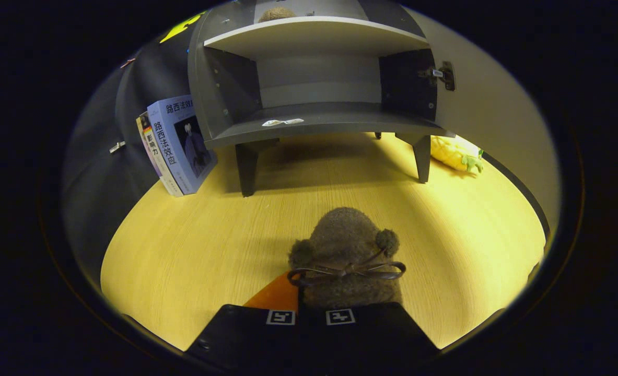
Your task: Open the shoe cabinet door, grab the shoes and put them into the shoe cabinet, then close the shoe cabinet door.
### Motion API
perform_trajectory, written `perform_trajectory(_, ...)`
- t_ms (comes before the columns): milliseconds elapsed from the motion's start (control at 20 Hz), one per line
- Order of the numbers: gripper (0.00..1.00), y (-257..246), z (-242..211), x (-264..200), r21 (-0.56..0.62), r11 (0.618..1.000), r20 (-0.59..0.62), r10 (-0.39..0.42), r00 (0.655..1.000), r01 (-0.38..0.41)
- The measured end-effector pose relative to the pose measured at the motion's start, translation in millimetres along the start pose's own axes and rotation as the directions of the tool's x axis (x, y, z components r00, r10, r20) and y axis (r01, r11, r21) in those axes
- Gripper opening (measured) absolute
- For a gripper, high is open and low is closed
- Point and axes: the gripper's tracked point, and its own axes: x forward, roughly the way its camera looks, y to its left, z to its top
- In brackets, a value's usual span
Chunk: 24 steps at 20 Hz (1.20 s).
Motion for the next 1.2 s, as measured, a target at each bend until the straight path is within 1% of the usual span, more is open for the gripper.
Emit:
perform_trajectory(100,0.07,-5,12,-14,-0.011,1.0,0.014,-0.003,1.0,0.003)
perform_trajectory(200,0.07,-6,37,-37,-0.024,1.0,0.055,0.015,0.998,-0.014)
perform_trajectory(350,0.07,-8,91,-83,-0.043,0.998,0.112,0.044,0.993,-0.039)
perform_trajectory(500,0.07,-14,141,-123,-0.054,0.998,0.129,0.049,0.99,-0.043)
perform_trajectory(750,0.07,-18,230,-166,-0.037,0.998,0.164,0.061,0.985,-0.055)
perform_trajectory(1000,0.07,-16,333,-180,-0.033,0.998,0.244,0.064,0.968,-0.057)
perform_trajectory(1200,0.07,-17,409,-160,-0.056,0.998,0.297,0.04,0.954,-0.025)
